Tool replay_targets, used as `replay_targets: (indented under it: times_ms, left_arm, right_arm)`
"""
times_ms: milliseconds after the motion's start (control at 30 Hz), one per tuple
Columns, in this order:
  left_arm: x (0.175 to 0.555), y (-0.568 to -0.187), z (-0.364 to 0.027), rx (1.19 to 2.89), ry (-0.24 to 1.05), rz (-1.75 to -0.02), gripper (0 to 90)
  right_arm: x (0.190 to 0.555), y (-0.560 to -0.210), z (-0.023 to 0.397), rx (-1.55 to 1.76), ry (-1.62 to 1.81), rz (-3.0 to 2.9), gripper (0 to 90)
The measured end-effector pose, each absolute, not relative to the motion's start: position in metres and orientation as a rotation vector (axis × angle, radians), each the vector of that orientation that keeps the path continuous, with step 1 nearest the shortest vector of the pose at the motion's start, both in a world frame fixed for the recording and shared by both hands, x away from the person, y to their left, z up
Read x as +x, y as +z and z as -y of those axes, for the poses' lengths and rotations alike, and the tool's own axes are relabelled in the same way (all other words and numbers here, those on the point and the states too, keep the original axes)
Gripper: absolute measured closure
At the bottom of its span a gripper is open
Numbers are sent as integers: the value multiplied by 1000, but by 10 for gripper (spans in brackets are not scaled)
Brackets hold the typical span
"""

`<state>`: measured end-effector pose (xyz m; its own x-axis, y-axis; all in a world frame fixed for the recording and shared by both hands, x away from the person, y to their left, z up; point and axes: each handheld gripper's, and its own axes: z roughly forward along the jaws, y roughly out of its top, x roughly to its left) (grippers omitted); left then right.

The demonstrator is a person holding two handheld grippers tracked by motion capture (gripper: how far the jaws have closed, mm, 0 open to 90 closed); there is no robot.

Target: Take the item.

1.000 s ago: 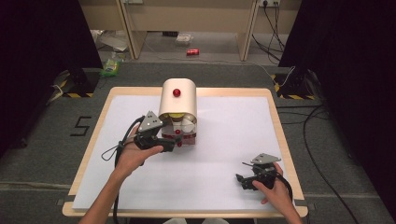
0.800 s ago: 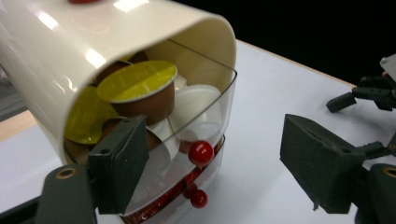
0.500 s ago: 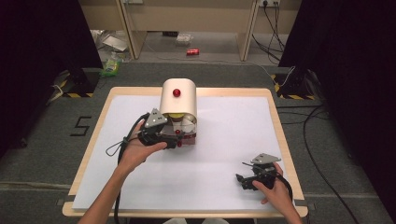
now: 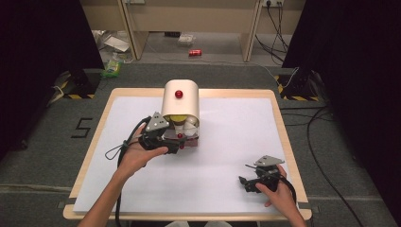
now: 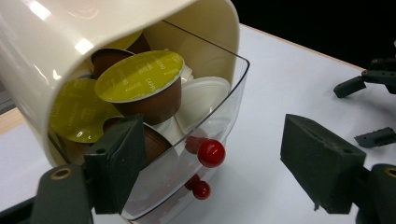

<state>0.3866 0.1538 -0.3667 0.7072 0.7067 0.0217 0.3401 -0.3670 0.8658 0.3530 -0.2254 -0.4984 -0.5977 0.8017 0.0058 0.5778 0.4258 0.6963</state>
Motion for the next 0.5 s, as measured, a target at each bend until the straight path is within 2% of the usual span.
replay_targets:
  times_ms: [500]
  left_arm:
    - [363,-372,-155,1977,499,-770,226]
  right_arm:
    - [353,-498,225,1184,958,-2358,3]
